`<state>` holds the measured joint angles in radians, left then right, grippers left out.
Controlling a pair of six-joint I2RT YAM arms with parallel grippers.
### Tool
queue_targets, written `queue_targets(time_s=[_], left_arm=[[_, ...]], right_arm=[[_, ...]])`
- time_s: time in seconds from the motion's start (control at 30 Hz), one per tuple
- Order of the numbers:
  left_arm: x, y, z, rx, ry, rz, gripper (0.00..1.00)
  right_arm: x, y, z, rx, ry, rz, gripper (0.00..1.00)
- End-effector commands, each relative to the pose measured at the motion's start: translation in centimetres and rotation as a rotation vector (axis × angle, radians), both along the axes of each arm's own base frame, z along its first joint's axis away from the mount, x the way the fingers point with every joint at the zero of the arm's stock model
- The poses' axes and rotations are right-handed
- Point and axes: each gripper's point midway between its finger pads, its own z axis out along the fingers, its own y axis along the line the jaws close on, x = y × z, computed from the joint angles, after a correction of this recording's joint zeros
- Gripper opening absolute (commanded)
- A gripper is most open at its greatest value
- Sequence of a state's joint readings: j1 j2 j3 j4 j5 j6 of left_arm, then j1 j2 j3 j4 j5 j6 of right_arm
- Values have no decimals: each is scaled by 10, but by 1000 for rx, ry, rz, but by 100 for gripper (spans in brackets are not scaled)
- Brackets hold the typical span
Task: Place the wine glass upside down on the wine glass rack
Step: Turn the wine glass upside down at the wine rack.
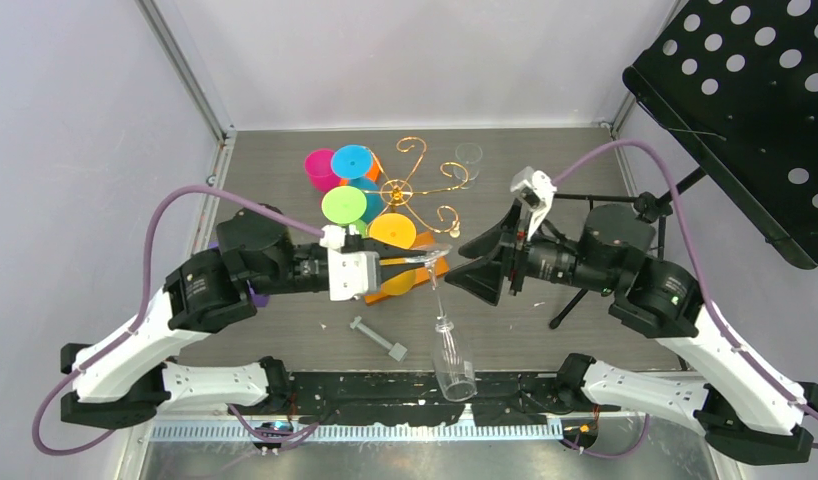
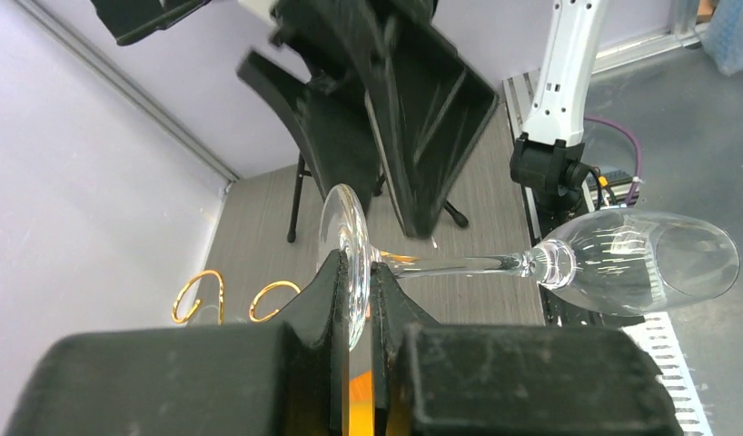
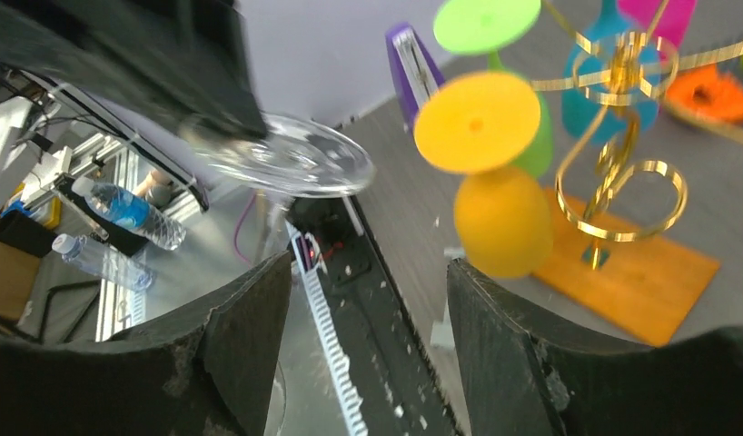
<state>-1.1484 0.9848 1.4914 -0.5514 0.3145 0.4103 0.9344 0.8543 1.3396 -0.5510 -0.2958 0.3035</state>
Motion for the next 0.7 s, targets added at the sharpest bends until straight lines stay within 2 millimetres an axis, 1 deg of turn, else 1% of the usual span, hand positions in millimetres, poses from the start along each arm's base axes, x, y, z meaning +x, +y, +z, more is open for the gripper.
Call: queue_targets(time_s=[0.0,0.1,0.17,0.2,0.23,0.27,0.3,0.4,0.43,0.5,0.57,0.67], left_arm=[[9,-2,30,-58,-97,60,0],[11,-4,31,-63,-105,73,0],[13,-6,31,-60,-109,79,0],[13,-7,30,-57,-111,83,0],[14,-8,29,-52,-114,84,0],[14,-8,28,-50,-117,86,0],[15,-9,27,-44,-118,88,0],[15,-10,25,-38,-119,88,0],[15,-10,24,-36,-118,86,0],[14,-9,24,-34,-119,87,0],[15,-9,24,-34,-122,90,0],[15,-11,25,-34,-124,87,0]], right_arm=[[-4,-8,-36,-43,176,-53,70],[-10,-8,-40,11,204,-39,69],[-13,-7,-39,47,208,-26,69],[-14,-6,-34,71,199,-16,68],[-16,-7,-36,83,206,-11,67],[-17,-5,-33,102,199,0,65],[-17,-5,-36,106,205,3,65],[-15,-7,-38,124,194,-16,63],[-14,-10,-37,131,180,-29,63],[-6,-17,-38,139,165,-88,63],[-8,-20,-37,146,153,-88,64],[-15,-13,-36,156,148,-31,65]])
